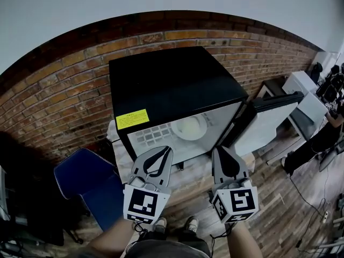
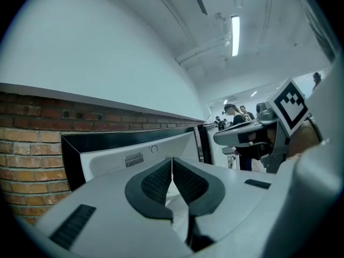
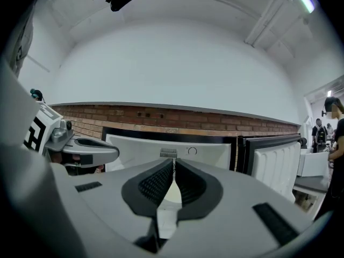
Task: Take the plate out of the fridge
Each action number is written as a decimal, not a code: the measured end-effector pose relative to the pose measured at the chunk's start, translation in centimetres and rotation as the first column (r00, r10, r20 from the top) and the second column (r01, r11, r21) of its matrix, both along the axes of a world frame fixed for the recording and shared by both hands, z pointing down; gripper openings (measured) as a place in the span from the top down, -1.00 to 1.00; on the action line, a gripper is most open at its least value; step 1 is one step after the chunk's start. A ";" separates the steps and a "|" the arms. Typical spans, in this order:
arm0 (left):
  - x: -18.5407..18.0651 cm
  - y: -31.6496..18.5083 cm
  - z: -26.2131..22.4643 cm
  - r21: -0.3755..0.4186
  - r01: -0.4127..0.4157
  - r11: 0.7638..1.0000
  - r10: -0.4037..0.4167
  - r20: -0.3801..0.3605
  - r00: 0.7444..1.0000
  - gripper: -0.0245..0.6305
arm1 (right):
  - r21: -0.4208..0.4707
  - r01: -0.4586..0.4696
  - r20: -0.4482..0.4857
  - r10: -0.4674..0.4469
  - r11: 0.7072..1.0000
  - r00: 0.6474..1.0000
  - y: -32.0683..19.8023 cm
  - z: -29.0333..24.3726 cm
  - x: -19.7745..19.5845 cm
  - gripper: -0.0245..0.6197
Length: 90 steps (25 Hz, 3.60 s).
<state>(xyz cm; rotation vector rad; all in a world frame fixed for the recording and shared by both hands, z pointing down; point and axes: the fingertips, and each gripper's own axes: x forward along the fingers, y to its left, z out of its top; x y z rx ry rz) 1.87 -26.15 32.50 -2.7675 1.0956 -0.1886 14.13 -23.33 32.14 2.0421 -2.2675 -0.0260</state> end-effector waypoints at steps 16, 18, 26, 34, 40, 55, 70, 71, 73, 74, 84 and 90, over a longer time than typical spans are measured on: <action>1.9 -2.2 0.6 -0.018 0.214 0.977 -0.213 0.020 0.977 0.86 | -0.037 0.182 0.075 -0.179 0.983 0.981 -5.5 1.5 3.3 0.81; 2.0 -2.6 0.7 -0.020 0.223 0.975 -0.222 0.026 0.975 0.86 | -0.044 0.185 0.100 -0.180 0.982 0.979 -6.2 1.8 3.6 0.62; 2.5 -4.0 1.5 -0.031 0.232 0.972 -0.230 0.043 0.972 0.86 | -0.087 0.187 0.263 -0.158 0.979 0.952 -8.6 4.2 4.4 0.35; 2.9 -5.1 2.4 -0.045 0.222 0.974 -0.219 0.050 0.974 0.86 | -0.148 0.175 0.428 -0.097 0.973 0.899 -10.3 7.7 4.7 0.35; 2.8 -5.7 3.2 -0.059 0.220 0.974 -0.217 0.054 0.975 0.86 | -0.196 0.179 0.533 -0.048 0.964 0.845 -11.2 10.4 4.6 0.35; 2.3 -6.4 5.0 -0.090 0.218 0.972 -0.210 0.085 0.974 0.86 | -0.245 0.214 0.709 0.024 0.945 0.704 -12.7 14.9 3.6 0.35; 1.3 -6.4 6.2 -0.118 0.220 0.968 -0.208 0.101 0.973 0.86 | -0.220 0.278 0.885 0.072 0.935 0.459 -13.7 16.1 1.3 0.62; 1.3 -6.4 6.4 -0.117 0.216 0.969 -0.204 0.104 0.973 0.86 | -0.218 0.281 0.897 0.078 0.935 0.436 -13.7 16.1 1.2 0.64; 1.4 -6.4 6.5 -0.118 0.212 0.970 -0.200 0.107 0.974 0.86 | -0.216 0.283 0.911 0.089 0.935 0.402 -13.8 16.1 1.2 0.67; 1.4 -6.4 6.6 -0.120 0.210 0.970 -0.198 0.107 0.974 0.86 | -0.217 0.282 0.916 0.096 0.935 0.389 -13.8 16.1 1.2 0.69; 1.0 -6.2 7.3 -0.132 0.204 0.970 -0.191 0.109 0.976 0.86 | -0.255 0.250 0.959 0.211 0.934 0.190 -13.1 16.5 1.6 0.80; 0.8 -5.8 7.3 -0.135 0.203 0.970 -0.188 0.111 0.976 0.86 | -0.270 0.241 0.960 0.243 0.932 0.135 -12.7 16.7 1.2 0.82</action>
